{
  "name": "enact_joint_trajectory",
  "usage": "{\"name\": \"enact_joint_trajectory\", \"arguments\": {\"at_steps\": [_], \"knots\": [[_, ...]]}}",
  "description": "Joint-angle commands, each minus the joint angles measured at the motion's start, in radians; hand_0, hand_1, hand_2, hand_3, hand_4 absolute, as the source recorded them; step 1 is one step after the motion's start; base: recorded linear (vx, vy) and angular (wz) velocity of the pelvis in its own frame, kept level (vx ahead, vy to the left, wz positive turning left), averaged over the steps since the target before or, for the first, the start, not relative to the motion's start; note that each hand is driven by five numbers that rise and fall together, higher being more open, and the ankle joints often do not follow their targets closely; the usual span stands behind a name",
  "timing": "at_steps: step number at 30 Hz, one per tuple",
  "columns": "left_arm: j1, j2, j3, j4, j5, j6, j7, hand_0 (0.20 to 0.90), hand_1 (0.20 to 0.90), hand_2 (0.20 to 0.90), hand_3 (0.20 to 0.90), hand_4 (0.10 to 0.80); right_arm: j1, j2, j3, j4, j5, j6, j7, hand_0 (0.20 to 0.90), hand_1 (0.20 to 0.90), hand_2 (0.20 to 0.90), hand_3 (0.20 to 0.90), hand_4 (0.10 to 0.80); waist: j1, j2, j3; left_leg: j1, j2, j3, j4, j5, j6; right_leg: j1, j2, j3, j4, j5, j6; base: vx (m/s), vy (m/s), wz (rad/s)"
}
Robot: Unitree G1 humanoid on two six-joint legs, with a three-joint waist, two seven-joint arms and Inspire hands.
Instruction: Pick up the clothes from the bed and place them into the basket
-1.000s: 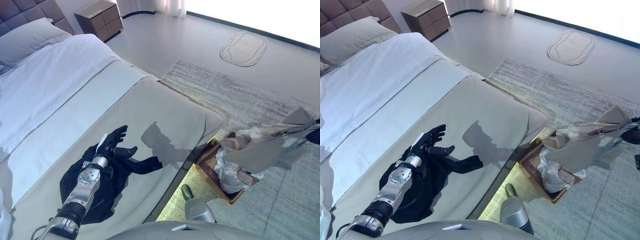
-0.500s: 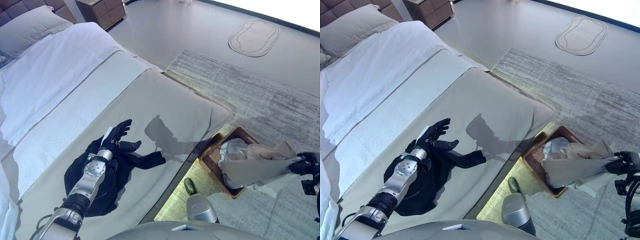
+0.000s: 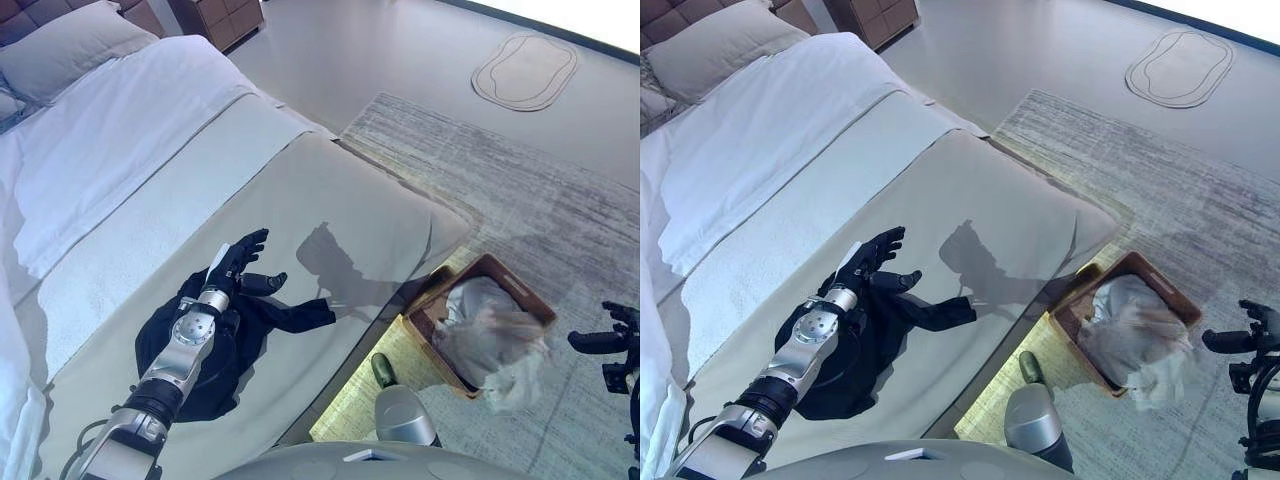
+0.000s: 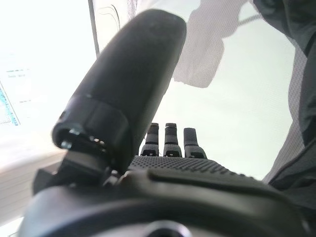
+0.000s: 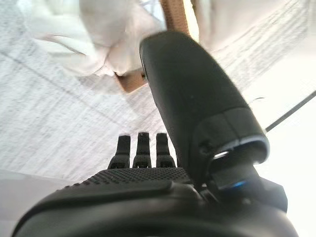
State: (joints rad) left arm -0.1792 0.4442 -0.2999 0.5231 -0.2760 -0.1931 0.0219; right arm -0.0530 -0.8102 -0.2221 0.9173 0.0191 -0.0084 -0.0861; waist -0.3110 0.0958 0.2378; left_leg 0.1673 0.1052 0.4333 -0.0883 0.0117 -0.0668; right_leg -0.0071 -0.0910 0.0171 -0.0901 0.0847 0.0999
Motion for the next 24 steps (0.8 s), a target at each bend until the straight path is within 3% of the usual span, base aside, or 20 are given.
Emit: {"name": "enact_joint_trajectory", "arguments": {"at_steps": [1,15,19,24], "knots": [[-0.051,0.063,0.035,-0.086,-0.018,-0.049,0.027,0.9,0.9,0.9,0.9,0.8,-0.045,-0.056,-0.024,-0.053,0.027,-0.064,-0.052,0.9,0.9,0.9,0.9,0.8,0.033,-0.076,-0.093,0.016,0.019,-0.026,0.156,-0.178,0.032,-0.077,0.01,0.001,0.104,-0.016,0.029,0.0,0.0,0.0],[-0.006,0.045,0.061,-0.1,-0.021,-0.066,0.071,0.9,0.9,0.9,0.9,0.8,-0.078,-0.047,0.032,-0.178,0.006,-0.031,-0.072,0.9,0.9,0.9,0.9,0.8,0.094,-0.082,-0.079,0.007,0.014,-0.073,0.135,-0.151,0.025,-0.041,0.0,-0.058,0.102,-0.036,0.018,0.0,0.008,0.07],[0.018,0.034,0.072,-0.097,-0.026,-0.077,0.09,0.9,0.9,0.9,0.9,0.8,-0.121,-0.04,0.08,-0.255,-0.027,-0.007,-0.101,0.9,0.9,0.9,0.9,0.8,0.131,-0.088,-0.078,-0.004,0.008,-0.098,0.128,-0.134,0.022,-0.03,-0.007,-0.087,0.101,-0.041,0.01,0.01,0.013,0.21],[0.052,0.016,0.086,-0.078,-0.026,-0.103,0.118,0.9,0.9,0.9,0.9,0.8,-0.284,-0.024,0.214,-0.336,-0.099,0.053,-0.142,0.9,0.9,0.9,0.9,0.8,0.222,-0.095,-0.063,-0.03,-0.006,-0.166,0.104,-0.104,0.016,0.002,-0.015,-0.15,0.095,-0.059,0.001,-0.001,0.006,0.24]]}}
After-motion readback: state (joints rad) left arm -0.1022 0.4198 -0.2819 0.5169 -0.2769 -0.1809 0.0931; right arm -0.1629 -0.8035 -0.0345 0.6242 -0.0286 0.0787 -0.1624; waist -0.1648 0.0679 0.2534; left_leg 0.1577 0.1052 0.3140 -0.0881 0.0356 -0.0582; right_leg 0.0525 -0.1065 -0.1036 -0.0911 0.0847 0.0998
